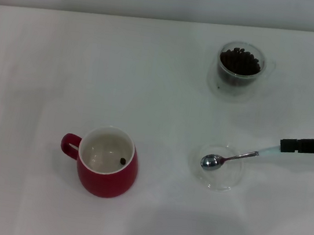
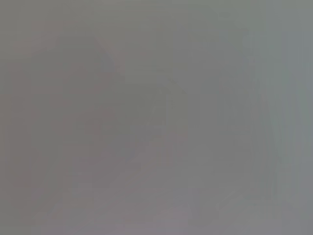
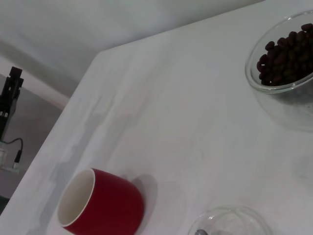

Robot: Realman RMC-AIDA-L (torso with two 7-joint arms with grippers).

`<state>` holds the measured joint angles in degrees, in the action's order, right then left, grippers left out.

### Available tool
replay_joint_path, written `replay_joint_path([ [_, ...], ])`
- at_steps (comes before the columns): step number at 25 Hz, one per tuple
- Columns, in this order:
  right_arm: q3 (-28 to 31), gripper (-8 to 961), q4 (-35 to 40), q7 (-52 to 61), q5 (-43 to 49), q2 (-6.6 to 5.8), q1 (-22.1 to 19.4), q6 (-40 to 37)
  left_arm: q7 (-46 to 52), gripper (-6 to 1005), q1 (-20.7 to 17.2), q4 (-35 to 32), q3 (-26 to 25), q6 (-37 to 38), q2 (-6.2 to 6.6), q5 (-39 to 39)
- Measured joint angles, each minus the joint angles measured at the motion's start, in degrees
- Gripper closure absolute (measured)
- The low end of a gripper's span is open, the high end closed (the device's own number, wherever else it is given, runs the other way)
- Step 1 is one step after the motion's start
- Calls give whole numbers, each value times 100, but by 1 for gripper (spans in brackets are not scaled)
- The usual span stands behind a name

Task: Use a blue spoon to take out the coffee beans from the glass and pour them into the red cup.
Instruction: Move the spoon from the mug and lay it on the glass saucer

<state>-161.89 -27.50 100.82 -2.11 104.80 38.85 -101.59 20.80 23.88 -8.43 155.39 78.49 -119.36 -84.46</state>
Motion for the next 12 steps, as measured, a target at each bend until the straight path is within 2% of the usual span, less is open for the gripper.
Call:
replay_joint_path([
  [12,0,807,-1,-55,13,65,-3,198,0,106,3,0,0,0,0,0],
])
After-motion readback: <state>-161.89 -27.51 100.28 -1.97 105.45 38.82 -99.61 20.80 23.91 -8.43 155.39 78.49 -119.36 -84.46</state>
